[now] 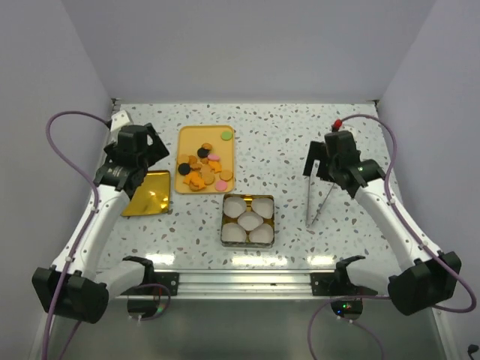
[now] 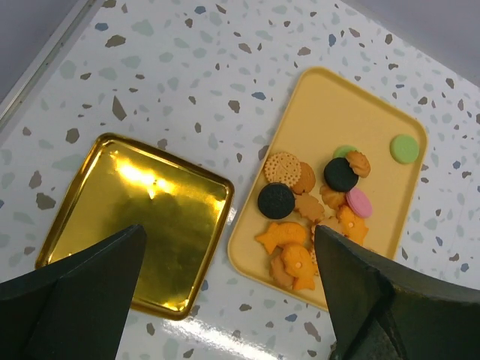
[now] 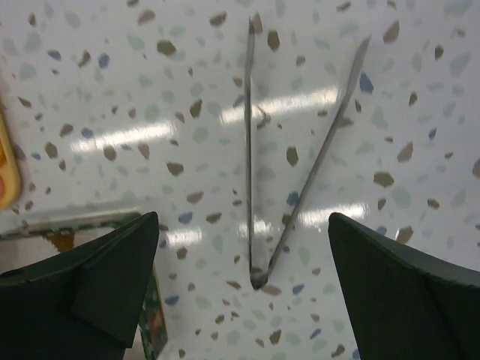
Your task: Pack the cookies
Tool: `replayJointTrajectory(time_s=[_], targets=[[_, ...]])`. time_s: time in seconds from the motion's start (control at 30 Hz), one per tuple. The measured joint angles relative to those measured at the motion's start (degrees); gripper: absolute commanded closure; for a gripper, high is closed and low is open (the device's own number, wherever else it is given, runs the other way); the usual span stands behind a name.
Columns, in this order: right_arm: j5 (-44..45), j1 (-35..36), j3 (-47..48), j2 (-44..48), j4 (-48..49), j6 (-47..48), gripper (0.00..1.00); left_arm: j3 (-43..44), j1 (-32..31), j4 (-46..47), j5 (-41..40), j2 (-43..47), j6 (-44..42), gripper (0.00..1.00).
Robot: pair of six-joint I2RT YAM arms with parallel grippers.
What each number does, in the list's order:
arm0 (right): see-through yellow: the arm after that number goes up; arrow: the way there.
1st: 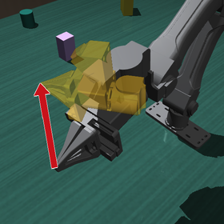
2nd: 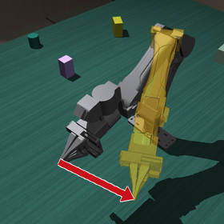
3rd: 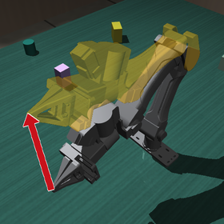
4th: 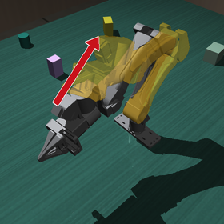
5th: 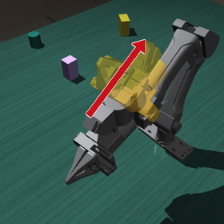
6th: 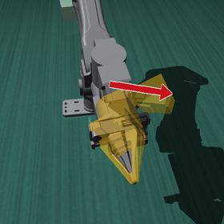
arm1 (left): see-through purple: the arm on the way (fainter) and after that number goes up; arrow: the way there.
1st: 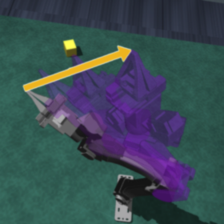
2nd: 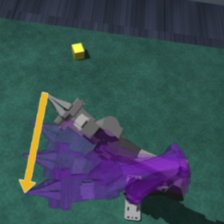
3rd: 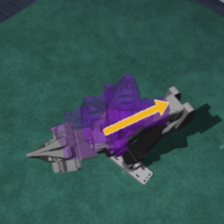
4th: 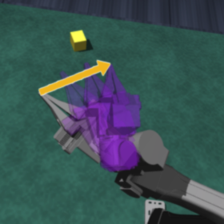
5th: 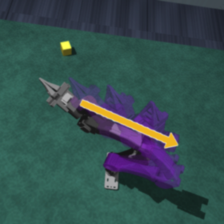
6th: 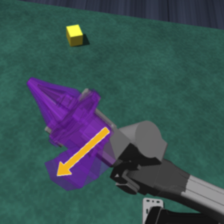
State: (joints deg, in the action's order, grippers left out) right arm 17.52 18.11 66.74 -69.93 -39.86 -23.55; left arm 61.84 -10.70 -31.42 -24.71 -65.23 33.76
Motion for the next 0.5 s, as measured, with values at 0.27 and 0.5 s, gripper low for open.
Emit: replayJointTrajectory(time_s=[0.27,0.5], targets=[[-5.29,-0.63,-8.90,10.91,-11.41,-10.08,0.01,1.97,0.02,-9.73,2.10,6.71,-0.17,0.00],[-8.11,-0.81,-10.75,-1.49,-12.96,-12.37,0.04,2.01,0.09,-16.65,5.14,10.80,-1.88,0.00]])
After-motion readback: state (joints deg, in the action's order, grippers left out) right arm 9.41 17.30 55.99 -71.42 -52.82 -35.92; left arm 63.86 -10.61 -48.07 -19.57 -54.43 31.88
